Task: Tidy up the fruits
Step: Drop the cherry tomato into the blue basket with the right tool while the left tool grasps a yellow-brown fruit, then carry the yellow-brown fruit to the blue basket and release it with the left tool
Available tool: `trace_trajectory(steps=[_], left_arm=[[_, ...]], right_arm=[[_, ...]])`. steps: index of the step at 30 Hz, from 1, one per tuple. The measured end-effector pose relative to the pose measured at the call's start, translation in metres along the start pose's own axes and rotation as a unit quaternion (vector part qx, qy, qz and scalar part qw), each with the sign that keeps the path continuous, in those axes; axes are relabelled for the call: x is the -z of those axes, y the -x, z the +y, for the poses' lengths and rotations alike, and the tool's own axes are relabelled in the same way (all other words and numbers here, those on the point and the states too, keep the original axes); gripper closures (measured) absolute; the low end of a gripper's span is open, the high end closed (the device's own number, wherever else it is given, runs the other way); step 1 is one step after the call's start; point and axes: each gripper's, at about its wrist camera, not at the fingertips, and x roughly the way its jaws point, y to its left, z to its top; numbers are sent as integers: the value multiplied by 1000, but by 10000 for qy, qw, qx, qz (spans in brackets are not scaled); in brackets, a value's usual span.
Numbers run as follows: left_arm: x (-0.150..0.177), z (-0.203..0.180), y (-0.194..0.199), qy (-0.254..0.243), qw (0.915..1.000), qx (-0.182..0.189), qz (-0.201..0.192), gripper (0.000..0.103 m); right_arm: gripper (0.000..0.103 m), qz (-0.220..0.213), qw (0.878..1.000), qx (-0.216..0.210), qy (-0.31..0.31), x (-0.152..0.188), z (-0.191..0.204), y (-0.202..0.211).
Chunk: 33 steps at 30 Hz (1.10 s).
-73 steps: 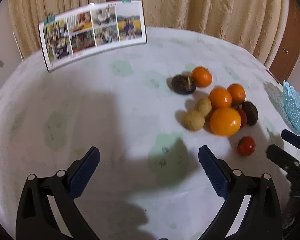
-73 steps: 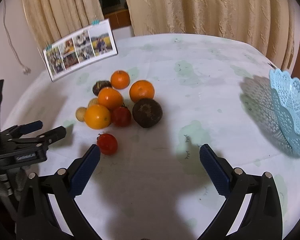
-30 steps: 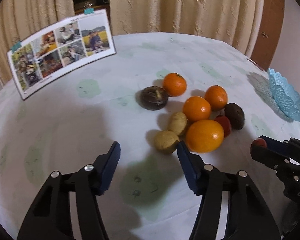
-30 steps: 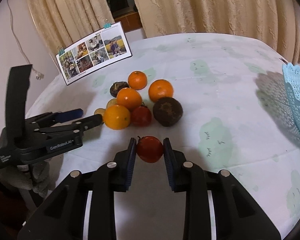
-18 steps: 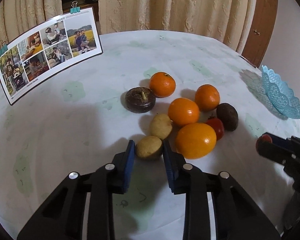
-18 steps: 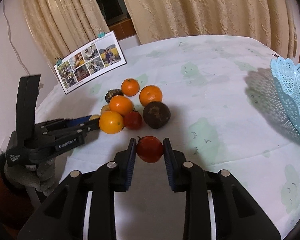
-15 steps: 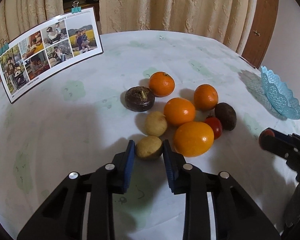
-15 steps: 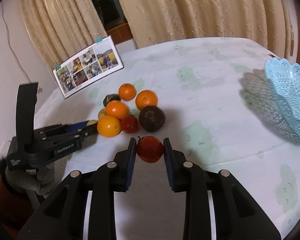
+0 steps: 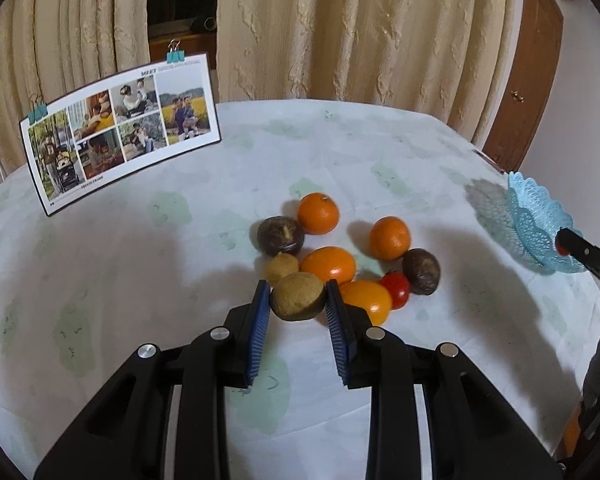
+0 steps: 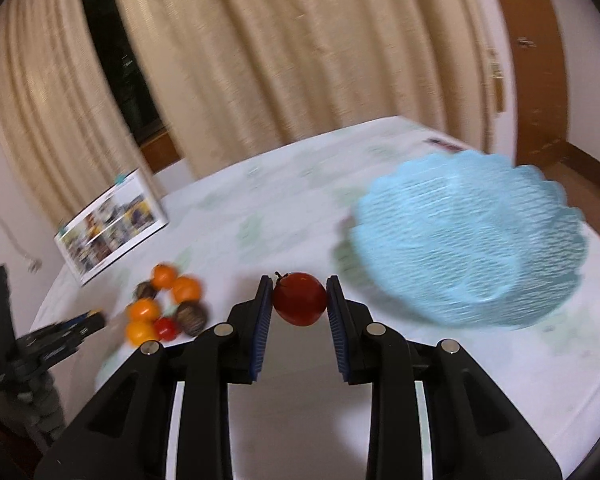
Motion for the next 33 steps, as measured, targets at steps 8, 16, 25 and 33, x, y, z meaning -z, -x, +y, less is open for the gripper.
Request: trace_trajectory(steps=[8, 16, 25, 33], left_arm=[[-4, -26, 4, -176, 9998, 88, -32, 74], [-12, -51, 7, -338, 9993, 130, -71, 74], [-27, -93, 6, -614, 9974, 353, -108, 74], [-47, -164, -5, -1109, 9901, 834, -186, 74]], right_arm=[[75, -230, 9965, 673, -434, -11, -63, 9], [38, -530, 9907, 928, -846, -10, -100, 18], [27, -1317, 9658, 1824, -1291, 0, -134, 42], [21, -1611, 9515, 2015, -1679, 12, -151, 48]])
